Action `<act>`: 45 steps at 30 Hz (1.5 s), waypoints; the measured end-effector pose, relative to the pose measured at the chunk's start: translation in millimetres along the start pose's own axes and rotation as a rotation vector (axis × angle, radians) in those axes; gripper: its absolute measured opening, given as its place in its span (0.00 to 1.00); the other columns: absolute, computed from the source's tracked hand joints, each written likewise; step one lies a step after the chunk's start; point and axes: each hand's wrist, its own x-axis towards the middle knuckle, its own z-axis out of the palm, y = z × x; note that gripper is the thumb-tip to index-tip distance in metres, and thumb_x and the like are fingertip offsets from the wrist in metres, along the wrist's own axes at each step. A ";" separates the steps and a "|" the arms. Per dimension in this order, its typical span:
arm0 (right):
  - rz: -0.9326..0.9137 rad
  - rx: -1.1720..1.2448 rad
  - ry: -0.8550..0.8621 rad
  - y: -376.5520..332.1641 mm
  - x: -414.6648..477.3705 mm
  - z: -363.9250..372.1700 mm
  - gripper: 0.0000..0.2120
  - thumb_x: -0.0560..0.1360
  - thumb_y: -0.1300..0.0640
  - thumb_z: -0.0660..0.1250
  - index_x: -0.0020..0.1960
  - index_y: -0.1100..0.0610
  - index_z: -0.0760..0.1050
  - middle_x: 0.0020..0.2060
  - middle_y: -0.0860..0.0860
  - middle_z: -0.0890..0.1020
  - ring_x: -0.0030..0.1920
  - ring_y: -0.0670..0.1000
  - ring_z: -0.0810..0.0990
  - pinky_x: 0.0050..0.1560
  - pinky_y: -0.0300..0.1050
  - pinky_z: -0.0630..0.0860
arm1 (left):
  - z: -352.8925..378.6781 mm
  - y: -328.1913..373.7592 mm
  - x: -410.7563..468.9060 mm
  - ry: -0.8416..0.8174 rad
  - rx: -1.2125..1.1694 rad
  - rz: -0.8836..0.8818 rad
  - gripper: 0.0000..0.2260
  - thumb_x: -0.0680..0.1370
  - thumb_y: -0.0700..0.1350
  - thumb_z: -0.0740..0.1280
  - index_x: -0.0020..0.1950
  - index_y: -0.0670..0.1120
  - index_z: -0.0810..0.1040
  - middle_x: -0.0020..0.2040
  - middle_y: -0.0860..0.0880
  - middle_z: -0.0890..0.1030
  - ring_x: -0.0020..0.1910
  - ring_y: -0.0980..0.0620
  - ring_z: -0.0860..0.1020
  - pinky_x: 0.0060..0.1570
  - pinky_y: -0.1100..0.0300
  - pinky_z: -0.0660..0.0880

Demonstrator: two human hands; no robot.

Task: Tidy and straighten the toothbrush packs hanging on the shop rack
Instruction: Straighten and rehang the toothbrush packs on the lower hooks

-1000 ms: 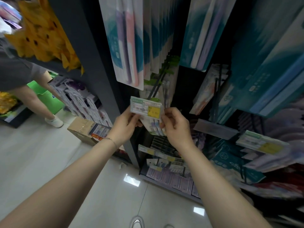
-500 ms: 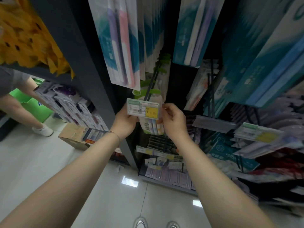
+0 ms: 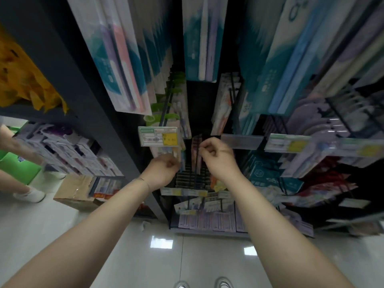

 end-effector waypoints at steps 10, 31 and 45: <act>-0.066 -0.339 0.078 26.0 -41.7 -86.9 0.05 0.77 0.55 0.64 0.50 0.51 0.79 0.47 0.50 0.83 0.47 0.52 0.81 0.49 0.49 0.79 | 56.2 81.9 -6.0 -0.046 0.269 0.321 0.05 0.82 0.49 0.62 0.51 0.48 0.75 0.44 0.50 0.81 0.44 0.52 0.79 0.47 0.52 0.79; -0.018 -0.816 0.048 122.5 -108.1 -316.4 0.12 0.80 0.51 0.61 0.62 0.53 0.72 0.53 0.51 0.77 0.50 0.56 0.79 0.44 0.53 0.79 | 230.2 230.1 -19.3 -0.170 0.552 0.373 0.08 0.82 0.52 0.61 0.55 0.48 0.74 0.51 0.48 0.80 0.48 0.47 0.79 0.48 0.50 0.79; 0.087 -0.786 0.186 151.6 -95.1 -387.4 0.14 0.79 0.51 0.62 0.62 0.54 0.75 0.53 0.51 0.78 0.50 0.55 0.79 0.40 0.46 0.72 | 284.2 289.4 14.7 -0.246 0.571 0.476 0.10 0.82 0.50 0.60 0.59 0.45 0.73 0.46 0.48 0.77 0.43 0.49 0.76 0.41 0.56 0.74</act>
